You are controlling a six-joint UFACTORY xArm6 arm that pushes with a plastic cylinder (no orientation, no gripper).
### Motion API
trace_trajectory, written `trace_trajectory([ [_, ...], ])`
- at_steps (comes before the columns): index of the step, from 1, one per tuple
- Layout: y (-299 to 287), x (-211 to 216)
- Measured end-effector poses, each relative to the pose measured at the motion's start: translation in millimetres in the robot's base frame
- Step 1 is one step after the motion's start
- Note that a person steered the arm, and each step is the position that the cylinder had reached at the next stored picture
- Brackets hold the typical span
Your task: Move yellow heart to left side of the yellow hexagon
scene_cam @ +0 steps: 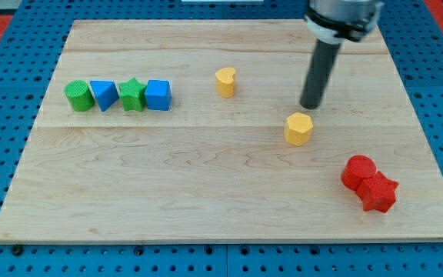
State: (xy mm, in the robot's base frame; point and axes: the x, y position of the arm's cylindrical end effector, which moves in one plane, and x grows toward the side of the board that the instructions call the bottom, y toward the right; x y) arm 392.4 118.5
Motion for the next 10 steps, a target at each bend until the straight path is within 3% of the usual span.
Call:
trace_trajectory([
  [1, -38, 23],
  [2, -20, 69],
  [4, 12, 86],
  [5, 4, 40],
  [6, -10, -35],
  [7, -60, -92],
  [8, -126, -97],
  [9, -131, -39],
  [10, -97, 2],
])
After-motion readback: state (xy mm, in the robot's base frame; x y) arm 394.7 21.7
